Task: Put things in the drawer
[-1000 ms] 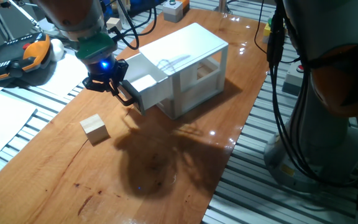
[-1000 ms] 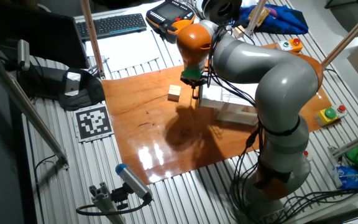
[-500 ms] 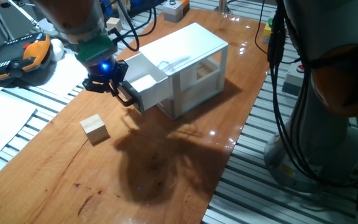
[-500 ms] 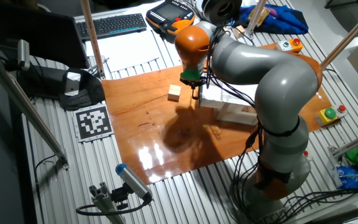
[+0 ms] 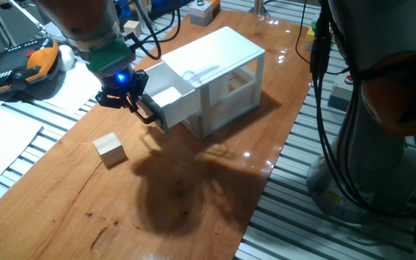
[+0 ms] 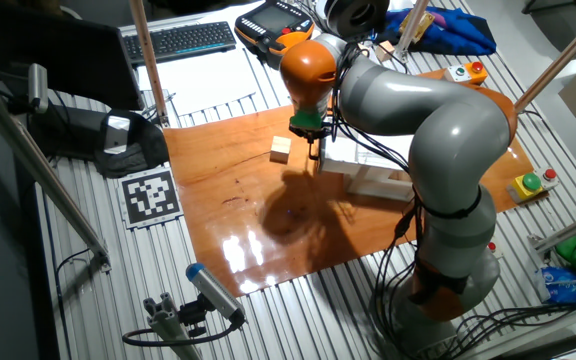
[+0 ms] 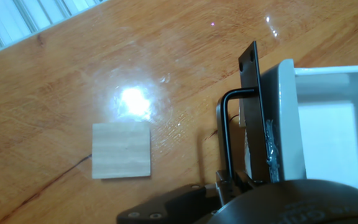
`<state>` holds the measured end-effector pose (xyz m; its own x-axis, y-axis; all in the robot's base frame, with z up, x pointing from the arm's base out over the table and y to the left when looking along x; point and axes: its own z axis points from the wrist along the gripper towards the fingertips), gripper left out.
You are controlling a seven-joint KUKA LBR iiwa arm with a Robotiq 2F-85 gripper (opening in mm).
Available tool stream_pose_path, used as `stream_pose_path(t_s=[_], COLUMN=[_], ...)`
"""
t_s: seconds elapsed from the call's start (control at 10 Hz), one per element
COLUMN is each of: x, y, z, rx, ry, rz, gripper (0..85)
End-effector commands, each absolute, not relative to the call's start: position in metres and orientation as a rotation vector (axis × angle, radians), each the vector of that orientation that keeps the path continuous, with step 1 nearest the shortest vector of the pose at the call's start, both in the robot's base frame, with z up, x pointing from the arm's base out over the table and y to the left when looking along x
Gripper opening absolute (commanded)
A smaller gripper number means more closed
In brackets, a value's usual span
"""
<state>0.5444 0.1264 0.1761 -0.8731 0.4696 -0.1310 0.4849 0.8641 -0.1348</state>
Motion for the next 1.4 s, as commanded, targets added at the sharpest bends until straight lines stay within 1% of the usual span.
stream_pose_path(t_s=[0.0, 0.9, 1.0, 1.2, 1.3], x=[0.5444, 0.5442, 0.5442, 0.5441, 0.5441], y=[0.1261, 0.126, 0.126, 0.1259, 0.1257], z=[0.1764, 0.1764, 0.1763, 0.1767, 0.1767], rx=[0.759, 0.762, 0.766, 0.77, 0.769], ry=[2.944, 2.922, 2.913, 2.904, 2.901], rz=[-0.244, -0.241, -0.239, -0.252, -0.258], gripper=[0.0, 0.0, 17.0, 17.0, 34.0])
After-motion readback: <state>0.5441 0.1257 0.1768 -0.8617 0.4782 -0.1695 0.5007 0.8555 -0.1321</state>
